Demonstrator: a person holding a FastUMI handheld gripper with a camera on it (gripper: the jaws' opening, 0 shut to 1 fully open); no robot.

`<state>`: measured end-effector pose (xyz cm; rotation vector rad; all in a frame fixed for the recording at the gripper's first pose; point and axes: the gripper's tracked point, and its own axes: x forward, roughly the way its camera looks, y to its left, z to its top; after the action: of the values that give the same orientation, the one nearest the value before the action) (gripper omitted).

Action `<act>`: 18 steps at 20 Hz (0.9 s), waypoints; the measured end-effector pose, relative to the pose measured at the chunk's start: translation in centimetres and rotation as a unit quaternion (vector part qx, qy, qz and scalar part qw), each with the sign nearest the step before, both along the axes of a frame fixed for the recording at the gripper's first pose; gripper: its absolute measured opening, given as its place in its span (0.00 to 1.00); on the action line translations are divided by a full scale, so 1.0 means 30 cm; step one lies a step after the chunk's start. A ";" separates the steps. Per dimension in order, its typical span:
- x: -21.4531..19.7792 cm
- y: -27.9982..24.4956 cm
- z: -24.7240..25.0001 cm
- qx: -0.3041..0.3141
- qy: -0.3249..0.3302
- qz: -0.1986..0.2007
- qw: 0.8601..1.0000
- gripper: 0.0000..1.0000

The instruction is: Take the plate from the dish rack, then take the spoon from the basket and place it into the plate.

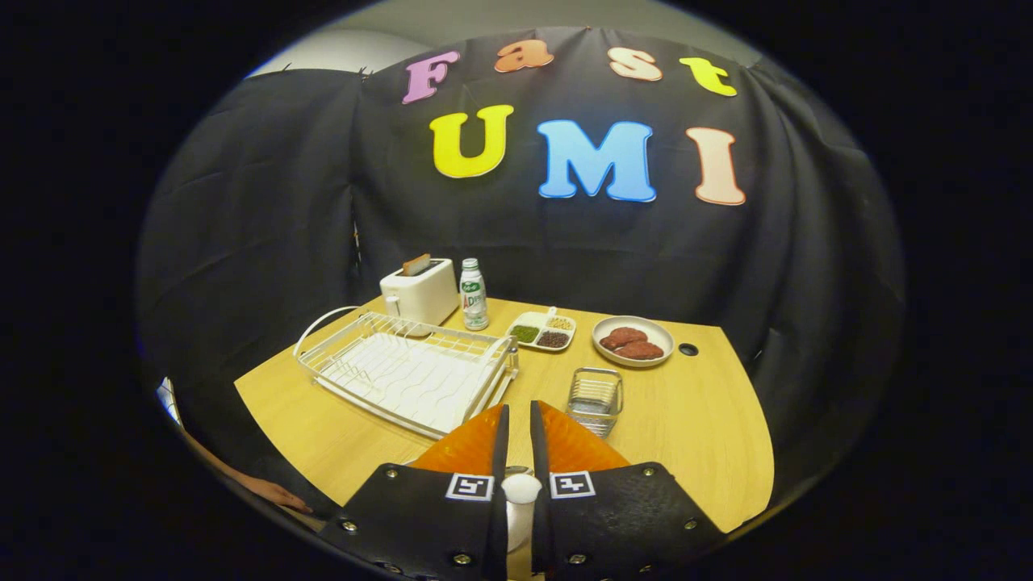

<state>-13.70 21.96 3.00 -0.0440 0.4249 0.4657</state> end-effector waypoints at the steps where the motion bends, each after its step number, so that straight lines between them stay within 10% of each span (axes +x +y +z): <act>1: -0.007 0.026 -0.013 -0.004 0.005 0.011 1.000 0.11; 18: -0.019 0.336 -0.213 -0.025 0.060 0.118 0.991 0.15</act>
<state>-14.28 32.05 -3.39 -0.1161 0.5536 0.6940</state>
